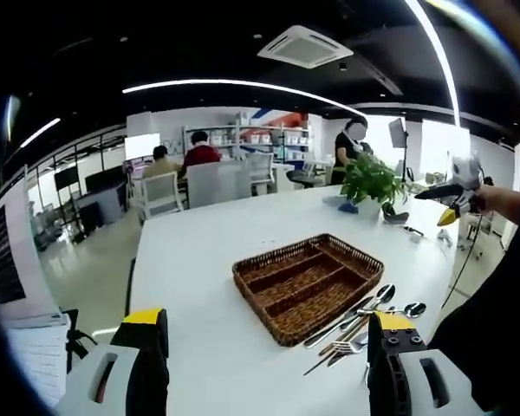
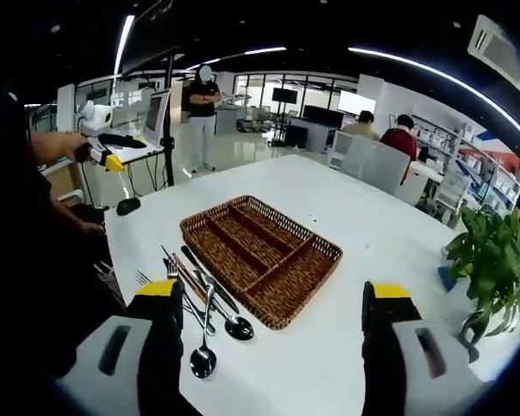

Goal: Arrange the knives, forks, and spoons in their matching storage slots by inserting each utensil handle-first until every utensil is classified and aligned in the correct compartment

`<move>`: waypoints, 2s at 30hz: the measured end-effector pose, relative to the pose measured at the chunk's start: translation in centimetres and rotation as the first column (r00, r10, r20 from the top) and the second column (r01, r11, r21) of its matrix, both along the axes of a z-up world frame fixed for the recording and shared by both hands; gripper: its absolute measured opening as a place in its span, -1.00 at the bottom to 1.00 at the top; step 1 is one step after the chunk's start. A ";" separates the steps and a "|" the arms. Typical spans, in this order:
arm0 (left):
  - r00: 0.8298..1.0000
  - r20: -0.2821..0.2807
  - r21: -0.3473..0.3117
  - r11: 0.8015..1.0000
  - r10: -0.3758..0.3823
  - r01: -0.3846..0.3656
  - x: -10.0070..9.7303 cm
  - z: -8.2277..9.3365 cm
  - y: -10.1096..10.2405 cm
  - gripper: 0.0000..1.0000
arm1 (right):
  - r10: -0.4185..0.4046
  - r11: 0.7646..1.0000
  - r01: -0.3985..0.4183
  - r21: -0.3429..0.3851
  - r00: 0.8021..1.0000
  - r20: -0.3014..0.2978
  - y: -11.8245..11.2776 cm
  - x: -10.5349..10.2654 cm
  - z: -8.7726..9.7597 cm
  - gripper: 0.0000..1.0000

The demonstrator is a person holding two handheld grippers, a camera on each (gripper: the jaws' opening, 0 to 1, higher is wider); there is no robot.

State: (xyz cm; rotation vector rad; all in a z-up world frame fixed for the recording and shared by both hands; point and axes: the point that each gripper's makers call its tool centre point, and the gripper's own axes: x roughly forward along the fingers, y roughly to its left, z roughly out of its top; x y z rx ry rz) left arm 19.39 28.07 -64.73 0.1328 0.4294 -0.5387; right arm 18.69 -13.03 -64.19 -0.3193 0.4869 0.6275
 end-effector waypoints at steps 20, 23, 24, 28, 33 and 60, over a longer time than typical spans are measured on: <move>1.000 -0.003 -0.002 1.000 0.022 -0.022 -0.2 -0.3 0.4 1.00 | 0.052 0.999 -0.051 0.011 0.997 -0.050 2.8 -0.4 -4.1 0.61; 1.000 -0.004 -0.001 1.000 0.027 -0.027 -0.3 -0.3 0.6 1.00 | 0.062 0.998 -0.061 0.004 0.997 -0.052 3.1 -0.4 -4.3 0.57; 1.000 -0.004 -0.004 1.000 0.031 -0.031 -0.3 -0.3 0.7 1.00 | 0.065 0.998 -0.064 0.004 0.997 -0.053 3.2 -0.4 -4.4 0.56; 0.999 -0.006 -0.003 0.999 0.035 -0.035 -0.4 -0.4 0.8 1.00 | 0.083 0.996 -0.083 0.011 0.995 -0.060 3.8 -0.6 -4.9 0.48; 0.999 -0.007 -0.004 0.999 0.041 -0.041 -0.6 -0.4 1.0 1.00 | 0.123 0.992 -0.122 0.019 0.990 -0.067 4.7 -1.1 -5.8 0.38; 0.997 -0.011 0.008 0.997 0.075 -0.075 -1.9 -0.2 1.6 1.00 | 0.160 0.987 -0.162 0.010 0.958 -0.237 6.5 -3.2 -13.0 -0.16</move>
